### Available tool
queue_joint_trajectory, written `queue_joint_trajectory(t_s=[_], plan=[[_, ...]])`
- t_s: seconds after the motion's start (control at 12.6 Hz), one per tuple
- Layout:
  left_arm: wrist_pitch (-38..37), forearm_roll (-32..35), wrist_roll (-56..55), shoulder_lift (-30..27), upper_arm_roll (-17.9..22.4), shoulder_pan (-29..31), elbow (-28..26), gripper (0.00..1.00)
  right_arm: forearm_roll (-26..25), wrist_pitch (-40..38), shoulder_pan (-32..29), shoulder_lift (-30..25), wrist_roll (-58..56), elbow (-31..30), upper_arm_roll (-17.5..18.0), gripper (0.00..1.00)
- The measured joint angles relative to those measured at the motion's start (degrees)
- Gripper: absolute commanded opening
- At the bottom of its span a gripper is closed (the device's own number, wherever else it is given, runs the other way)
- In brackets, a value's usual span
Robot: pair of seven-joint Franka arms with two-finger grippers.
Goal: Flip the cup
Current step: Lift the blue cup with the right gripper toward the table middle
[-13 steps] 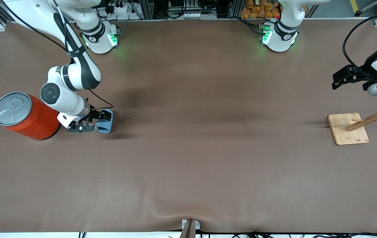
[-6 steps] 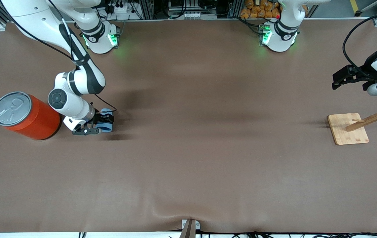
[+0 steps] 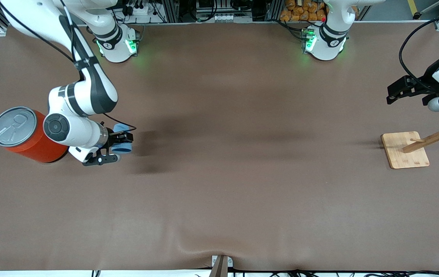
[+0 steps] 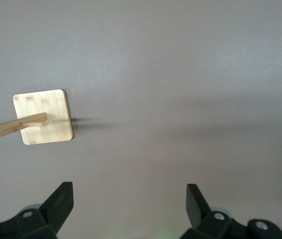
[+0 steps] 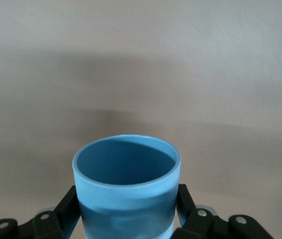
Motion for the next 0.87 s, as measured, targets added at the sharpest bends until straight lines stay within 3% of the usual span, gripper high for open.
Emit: queue_joint_trajectory(t_s=[0.24, 0.47, 0.71, 0.87], plan=[[0.0, 0.0, 0.0, 0.0, 0.0, 0.0, 0.0, 1.00, 0.0, -0.4, 1.6, 1.8, 0.0, 7.0, 5.1, 0.11], [0.0, 0.0, 0.0, 0.0, 0.0, 0.0, 0.0, 1.00, -0.8, 0.1, 8.7, 7.7, -1.3, 16.0, 6.1, 0.08], [0.0, 0.0, 0.0, 0.0, 0.0, 0.0, 0.0, 1.00, -7.6, 5.4, 17.7, 16.3, -9.1, 26.2, 6.0, 0.06], [0.0, 0.0, 0.0, 0.0, 0.0, 0.0, 0.0, 1.00, -11.7, 10.0, 20.3, 19.2, -18.0, 28.5, 5.9, 0.06]])
